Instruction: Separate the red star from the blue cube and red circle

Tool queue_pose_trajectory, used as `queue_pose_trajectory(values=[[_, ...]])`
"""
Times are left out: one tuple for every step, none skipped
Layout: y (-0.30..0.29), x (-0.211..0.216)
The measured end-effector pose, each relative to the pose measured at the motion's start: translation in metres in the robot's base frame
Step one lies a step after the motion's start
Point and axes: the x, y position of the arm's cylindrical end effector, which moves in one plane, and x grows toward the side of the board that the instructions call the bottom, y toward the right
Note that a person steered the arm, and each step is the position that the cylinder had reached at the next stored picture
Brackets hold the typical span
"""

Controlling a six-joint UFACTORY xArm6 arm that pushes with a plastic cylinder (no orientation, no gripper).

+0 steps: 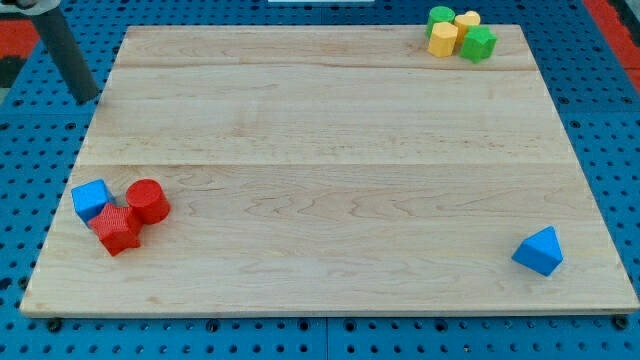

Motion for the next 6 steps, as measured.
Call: queue_pose_trajectory(values=[[0.0,0.035],[0.001,0.112],[0.005,0.176],[0.028,0.197],[0.114,0.189],[0.215,0.182]])
